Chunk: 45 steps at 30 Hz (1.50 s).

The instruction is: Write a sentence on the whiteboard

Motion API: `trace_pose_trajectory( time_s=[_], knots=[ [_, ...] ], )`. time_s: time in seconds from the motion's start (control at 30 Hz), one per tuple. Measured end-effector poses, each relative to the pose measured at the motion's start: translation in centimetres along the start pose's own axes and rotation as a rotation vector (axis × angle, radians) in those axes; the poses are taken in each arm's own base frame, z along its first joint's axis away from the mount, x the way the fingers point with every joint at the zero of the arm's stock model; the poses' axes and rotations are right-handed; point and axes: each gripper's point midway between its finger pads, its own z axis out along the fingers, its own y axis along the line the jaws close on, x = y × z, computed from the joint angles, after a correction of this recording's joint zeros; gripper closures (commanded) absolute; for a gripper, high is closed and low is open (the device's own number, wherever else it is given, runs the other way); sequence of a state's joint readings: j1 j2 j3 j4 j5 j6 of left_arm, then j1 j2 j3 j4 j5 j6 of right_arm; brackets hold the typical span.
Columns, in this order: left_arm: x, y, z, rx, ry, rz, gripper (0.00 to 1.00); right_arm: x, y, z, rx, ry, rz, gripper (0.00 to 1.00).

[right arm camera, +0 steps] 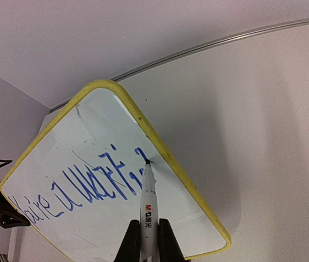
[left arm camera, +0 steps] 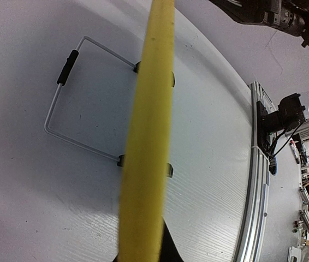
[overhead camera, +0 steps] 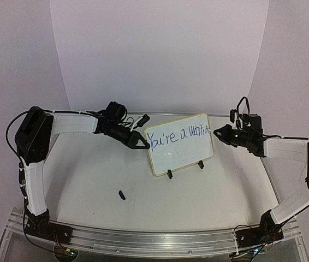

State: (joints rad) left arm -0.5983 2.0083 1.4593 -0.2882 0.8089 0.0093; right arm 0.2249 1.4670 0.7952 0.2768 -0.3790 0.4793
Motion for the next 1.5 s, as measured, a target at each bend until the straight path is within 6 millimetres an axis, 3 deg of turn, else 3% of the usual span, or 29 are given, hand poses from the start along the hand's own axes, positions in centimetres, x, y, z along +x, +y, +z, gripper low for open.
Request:
trace_pose_trajectory(
  time_s=[0.27, 1.1, 1.5],
  knots=[
    [0.0, 0.0, 0.0, 0.0, 0.0, 0.0, 1.0, 2.1, -1.2, -0.1, 0.023, 0.04, 0.017, 1.0],
    [0.0, -0.1, 0.1, 0.0, 0.001, 0.001, 1.0, -0.1, 0.2, -0.5, -0.008, -0.015, 0.01, 1.0],
    [0.0, -0.1, 0.1, 0.001, 0.001, 0.002, 1.0, 0.0, -0.4, -0.2, 0.017, -0.017, 0.018, 1.0]
  ],
)
